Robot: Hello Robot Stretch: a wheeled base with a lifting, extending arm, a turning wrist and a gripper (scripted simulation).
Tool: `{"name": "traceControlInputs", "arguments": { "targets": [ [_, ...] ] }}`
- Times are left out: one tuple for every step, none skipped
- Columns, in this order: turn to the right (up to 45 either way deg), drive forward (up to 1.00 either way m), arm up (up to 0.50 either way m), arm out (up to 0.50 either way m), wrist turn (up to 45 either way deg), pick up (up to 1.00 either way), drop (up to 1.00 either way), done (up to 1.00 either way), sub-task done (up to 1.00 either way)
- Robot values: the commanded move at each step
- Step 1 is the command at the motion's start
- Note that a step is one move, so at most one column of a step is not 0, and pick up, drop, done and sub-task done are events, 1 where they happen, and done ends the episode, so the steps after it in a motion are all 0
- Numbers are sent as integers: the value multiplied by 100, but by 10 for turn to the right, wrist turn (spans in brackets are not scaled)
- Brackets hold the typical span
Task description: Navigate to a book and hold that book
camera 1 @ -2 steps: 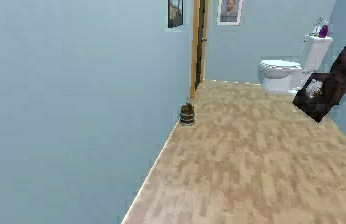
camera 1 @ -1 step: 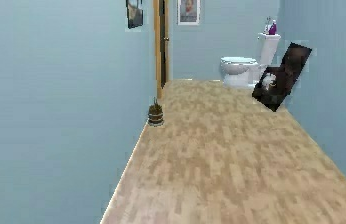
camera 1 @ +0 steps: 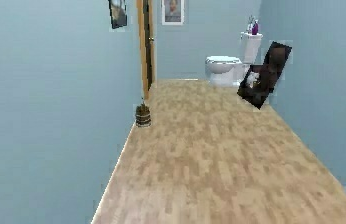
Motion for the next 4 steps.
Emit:
{"name": "traceControlInputs", "arguments": {
  "targets": [
    [0,45,0,0,0,0,0,0,0],
    [450,0,0,0,0,0,0,0,0],
    [60,0,0,0,0,0,0,0,0],
    [30,0,0,0,0,0,0,0,0]
  ]
}}
